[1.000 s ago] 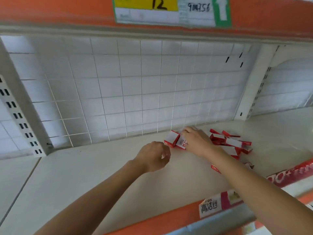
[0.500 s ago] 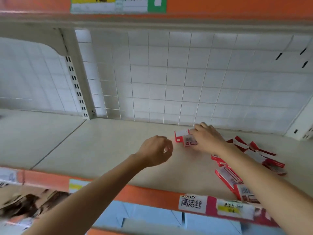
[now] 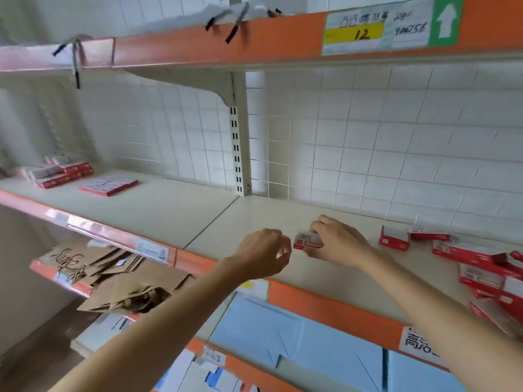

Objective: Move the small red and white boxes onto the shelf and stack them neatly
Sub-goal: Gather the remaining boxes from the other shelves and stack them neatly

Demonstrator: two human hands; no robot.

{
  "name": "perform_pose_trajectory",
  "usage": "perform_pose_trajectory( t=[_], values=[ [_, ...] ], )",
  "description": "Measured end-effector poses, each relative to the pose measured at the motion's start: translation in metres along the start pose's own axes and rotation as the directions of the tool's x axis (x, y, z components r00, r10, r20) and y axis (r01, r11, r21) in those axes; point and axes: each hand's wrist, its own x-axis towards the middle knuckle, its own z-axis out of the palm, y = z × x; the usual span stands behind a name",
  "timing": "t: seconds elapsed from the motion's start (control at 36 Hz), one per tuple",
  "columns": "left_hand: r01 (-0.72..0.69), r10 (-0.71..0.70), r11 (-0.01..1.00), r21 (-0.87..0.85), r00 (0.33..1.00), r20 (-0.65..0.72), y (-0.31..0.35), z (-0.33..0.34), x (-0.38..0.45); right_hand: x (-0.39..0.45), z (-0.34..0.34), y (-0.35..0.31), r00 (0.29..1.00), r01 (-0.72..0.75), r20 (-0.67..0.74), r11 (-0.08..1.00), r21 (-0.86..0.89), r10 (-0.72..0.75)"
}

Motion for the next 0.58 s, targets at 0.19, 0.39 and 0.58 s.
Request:
perform_pose_trajectory(
  t=[0.19, 0.39, 0.58],
  values=[
    [0.112, -0.112, 0.994, -0.004, 0.994, -0.015, -0.109, -0.045, -0.083, 0.048, 0.028, -0.122, 0.995, 0.099, 0.029, 0.995, 0.013, -0.099],
    [0.246, -0.245, 0.969, 0.005, 0.967, -0.065, -0.214, -0.085, -0.171, 0.1, 0.053, -0.249, 0.975, 0.22, 0.025, 0.972, 0.088, -0.223],
    [0.297, -0.294, 0.955, 0.014, 0.95, -0.101, -0.271, -0.121, -0.233, 0.134, 0.077, -0.347, 0.927, 0.358, 0.084, 0.929, 0.09, -0.365]
  ],
)
